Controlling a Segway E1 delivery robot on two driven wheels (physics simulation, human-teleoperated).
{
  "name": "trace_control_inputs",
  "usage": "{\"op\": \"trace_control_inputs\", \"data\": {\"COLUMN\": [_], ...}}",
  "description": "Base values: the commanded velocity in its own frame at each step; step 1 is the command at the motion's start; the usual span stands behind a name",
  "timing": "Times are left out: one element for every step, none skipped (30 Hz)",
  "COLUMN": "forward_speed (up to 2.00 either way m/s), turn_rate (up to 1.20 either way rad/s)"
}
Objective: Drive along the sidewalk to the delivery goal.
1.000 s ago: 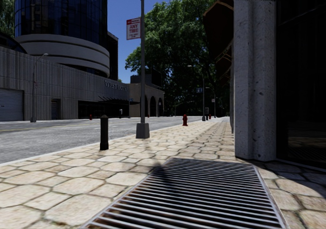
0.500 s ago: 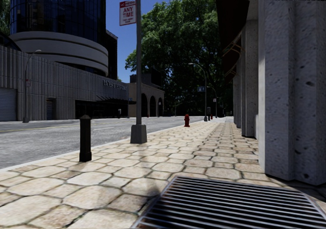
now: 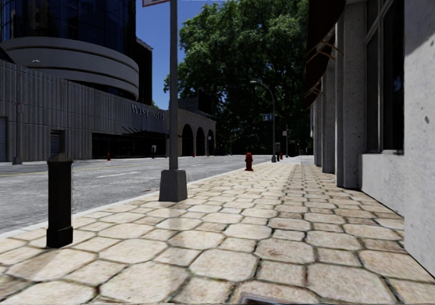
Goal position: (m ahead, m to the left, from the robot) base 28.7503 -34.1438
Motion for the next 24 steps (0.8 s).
{"op": "trace_control_inputs", "data": {"forward_speed": [2.0, 2.0, 2.0, 2.0, 2.0, 2.0, 2.0, 2.0, 2.0, 2.0, 2.0, 2.0, 2.0, 2.0, 2.0, 2.0, 2.0, 2.0, 2.0, 2.0, 2.0, 2.0, 2.0, 2.0], "turn_rate": [-0.32, -0.33, -0.33, -0.33, -0.33, -0.33, -0.33, -0.33, -0.33, -0.33, -0.33, -0.33, -0.33, -0.33, -0.33, -0.33, -0.33, -0.33, -0.33, -0.33, -0.33, -0.33, -0.33, -0.33]}}
